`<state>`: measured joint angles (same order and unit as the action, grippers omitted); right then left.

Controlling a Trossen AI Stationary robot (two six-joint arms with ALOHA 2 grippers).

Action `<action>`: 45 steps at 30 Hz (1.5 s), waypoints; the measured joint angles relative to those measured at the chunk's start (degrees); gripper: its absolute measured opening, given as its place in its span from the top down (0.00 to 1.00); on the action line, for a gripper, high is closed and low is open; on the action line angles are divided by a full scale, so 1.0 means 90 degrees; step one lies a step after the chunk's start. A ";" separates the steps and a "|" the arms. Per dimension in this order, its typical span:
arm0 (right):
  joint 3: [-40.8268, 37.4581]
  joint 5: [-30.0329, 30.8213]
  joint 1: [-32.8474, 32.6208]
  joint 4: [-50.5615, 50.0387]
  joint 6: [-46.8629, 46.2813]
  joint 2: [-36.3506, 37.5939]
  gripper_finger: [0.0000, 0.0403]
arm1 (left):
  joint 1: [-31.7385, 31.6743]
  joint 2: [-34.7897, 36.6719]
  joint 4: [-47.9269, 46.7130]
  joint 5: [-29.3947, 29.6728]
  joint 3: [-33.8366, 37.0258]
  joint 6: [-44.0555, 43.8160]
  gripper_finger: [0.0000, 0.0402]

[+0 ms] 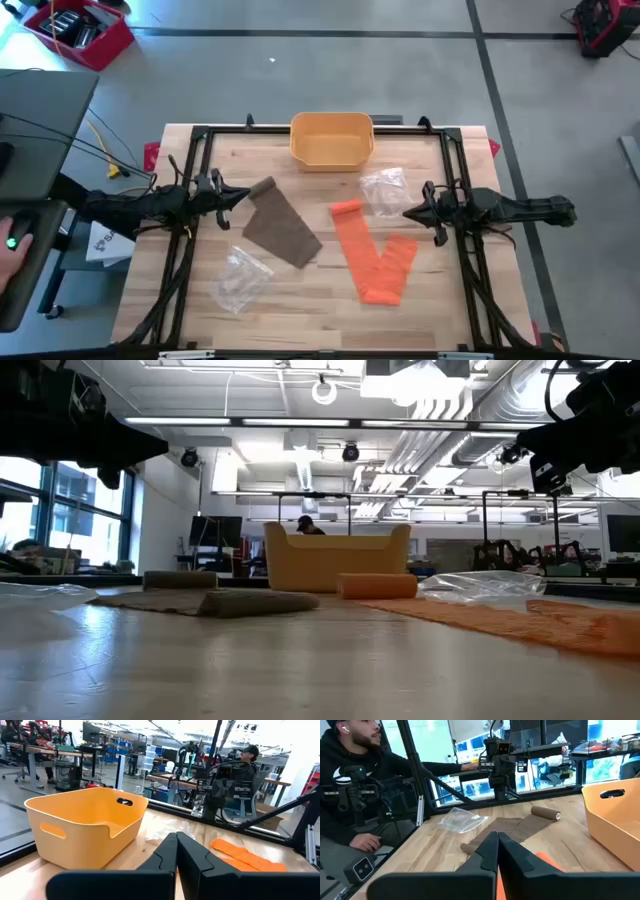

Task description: Roll bandage

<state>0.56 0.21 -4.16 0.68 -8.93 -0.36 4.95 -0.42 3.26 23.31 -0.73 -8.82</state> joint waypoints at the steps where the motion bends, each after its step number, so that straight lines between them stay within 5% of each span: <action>1: 0.0002 0.0000 0.0000 -0.0001 0.0000 0.0002 1.00 | 0.0002 0.0000 -0.0002 -0.0001 0.0001 0.0000 1.00; 37: 0.0002 0.0000 0.0002 0.0001 0.0000 0.0000 1.00 | 0.0002 0.0002 0.0000 -0.0002 0.0000 0.0000 1.00; 45: 0.0000 0.0000 0.0000 0.0000 0.0000 0.0000 1.00 | -0.0007 0.0000 0.0176 0.0063 0.0005 -0.1255 1.00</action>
<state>0.56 0.21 -4.16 0.68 -8.93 -0.36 4.89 -0.43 4.85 23.88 -0.69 -20.11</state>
